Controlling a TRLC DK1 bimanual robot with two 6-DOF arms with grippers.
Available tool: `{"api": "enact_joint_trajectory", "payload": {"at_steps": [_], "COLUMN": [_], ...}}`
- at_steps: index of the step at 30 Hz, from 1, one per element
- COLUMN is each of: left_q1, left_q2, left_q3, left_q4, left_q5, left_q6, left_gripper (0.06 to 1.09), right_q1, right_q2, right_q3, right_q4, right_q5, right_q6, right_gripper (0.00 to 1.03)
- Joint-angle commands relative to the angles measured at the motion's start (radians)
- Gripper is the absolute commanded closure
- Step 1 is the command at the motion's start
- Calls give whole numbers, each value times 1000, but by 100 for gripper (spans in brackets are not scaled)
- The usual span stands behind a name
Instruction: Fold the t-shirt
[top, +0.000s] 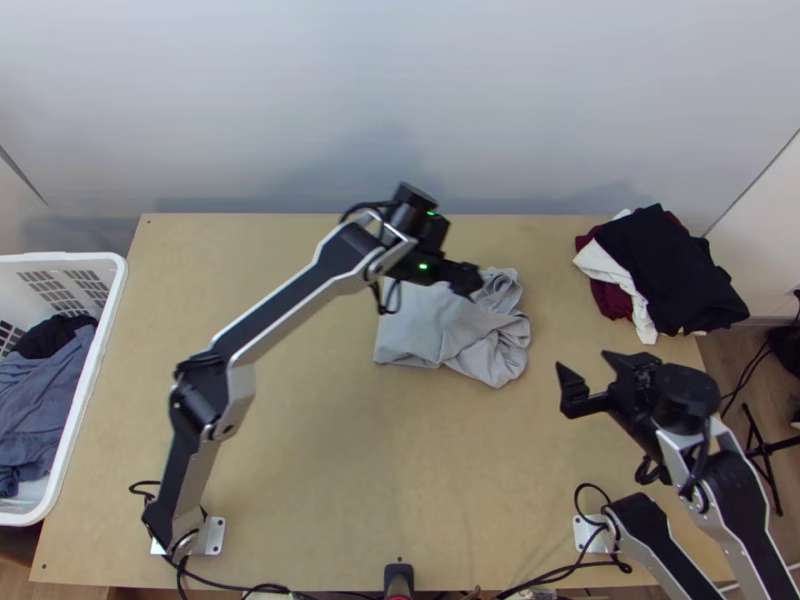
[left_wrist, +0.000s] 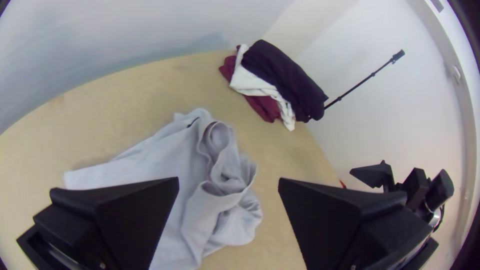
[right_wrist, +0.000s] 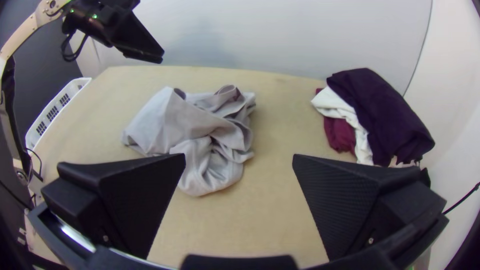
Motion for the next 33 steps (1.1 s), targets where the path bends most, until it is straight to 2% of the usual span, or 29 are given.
{"api": "enact_joint_trajectory", "payload": {"at_steps": [1, 4, 5, 6, 7, 9, 10, 17, 21, 23, 27, 30, 33], "left_q1": [74, 61, 48, 37, 22, -3, -12, -61, -90, -98, -123, -133, -146], "left_q2": [-82, -85, -85, -83, -77, -49, -22, 135, 185, 213, 251, 236, 193], "left_q3": [-145, -204, -222, -237, -240, -227, -197, 19, 33, 31, 33, 56, 66], "left_q4": [-77, -72, -66, -46, -35, 11, 15, 14, 63, 71, 71, 77, 83], "left_q5": [-31, -44, -49, -55, -77, -109, -133, -205, -294, -302, -308, -302, -221], "left_q6": [79, 77, 79, 79, 79, 79, 74, 59, 103, 113, 130, 88, 27], "left_gripper": [12, 12, 15, 24, 40, 89, 106, 105, 105, 105, 105, 105, 105], "right_q1": [6, 14, 14, 14, 14, 15, 14, 12, 12, 12, 12, 12, 12], "right_q2": [49, 61, 63, 64, 64, 64, 64, 24, 7, 1, -8, -29, -45], "right_q3": [-58, -49, -45, -39, -32, -23, -15, 3, 24, 40, 37, 3, -35], "right_q4": [28, 49, 59, 63, 63, 60, 54, 20, 5, 0, -1, -3, -1], "right_q5": [-81, -81, -81, -81, -81, -79, -81, -79, -79, -79, -79, -79, -78], "right_q6": [83, 80, 80, 78, 78, 77, 78, 63, 63, 63, 62, 51, 43], "right_gripper": [3, 3, 3, 3, 3, 3, 3, 3, 3, 3, 3, 3, 3]}}
